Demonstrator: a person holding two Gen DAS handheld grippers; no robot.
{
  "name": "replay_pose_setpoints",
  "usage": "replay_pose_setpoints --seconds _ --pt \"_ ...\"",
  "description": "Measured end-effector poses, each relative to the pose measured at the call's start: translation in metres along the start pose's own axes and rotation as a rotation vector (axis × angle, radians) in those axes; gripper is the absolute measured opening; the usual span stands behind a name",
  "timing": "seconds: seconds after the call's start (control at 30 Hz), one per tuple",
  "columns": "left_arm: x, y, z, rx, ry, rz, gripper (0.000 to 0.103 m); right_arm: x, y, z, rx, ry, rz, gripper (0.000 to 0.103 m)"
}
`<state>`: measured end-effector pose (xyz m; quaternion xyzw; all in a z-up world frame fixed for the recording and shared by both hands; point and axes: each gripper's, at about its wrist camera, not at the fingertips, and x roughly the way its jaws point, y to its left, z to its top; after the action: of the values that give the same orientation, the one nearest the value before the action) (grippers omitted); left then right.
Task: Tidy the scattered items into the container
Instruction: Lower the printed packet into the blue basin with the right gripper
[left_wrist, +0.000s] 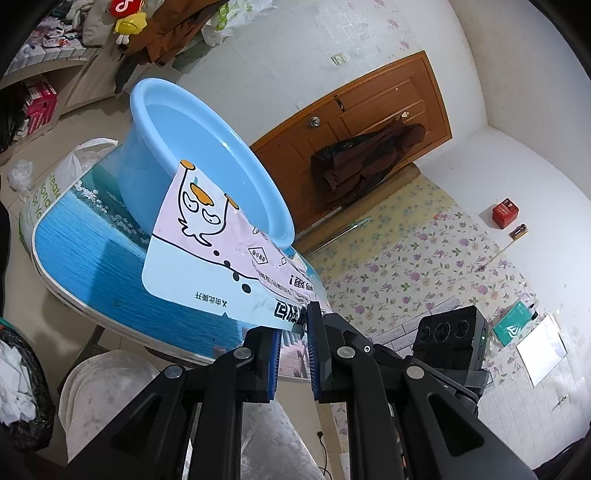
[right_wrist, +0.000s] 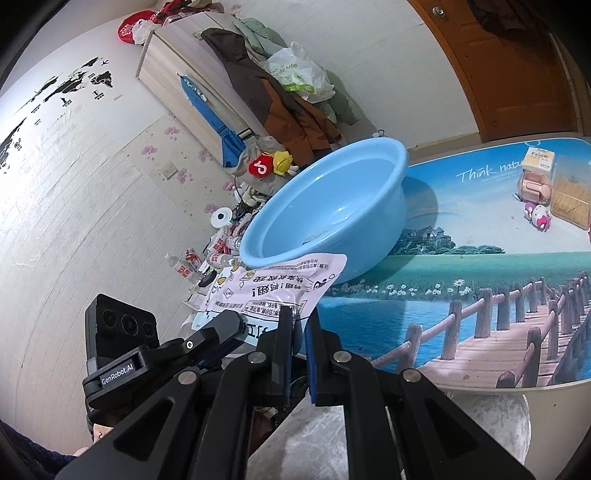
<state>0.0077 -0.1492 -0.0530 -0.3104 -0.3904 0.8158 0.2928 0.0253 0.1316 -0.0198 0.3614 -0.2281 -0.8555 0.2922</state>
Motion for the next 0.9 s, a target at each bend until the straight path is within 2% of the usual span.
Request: replay_pose_setpoints --seconds 0.4,0.9 --pt "-0.002 -0.005 0.009 0.031 -0.014 0.007 0.012 0.003 0.007 0.013 -0.024 -0.016 0.016 0.007" --pt "0.005 -0.008 0.056 0.095 -0.037 0.048 0.013 0.034 0.015 0.057 -0.065 -0.037 0.037 0.007"
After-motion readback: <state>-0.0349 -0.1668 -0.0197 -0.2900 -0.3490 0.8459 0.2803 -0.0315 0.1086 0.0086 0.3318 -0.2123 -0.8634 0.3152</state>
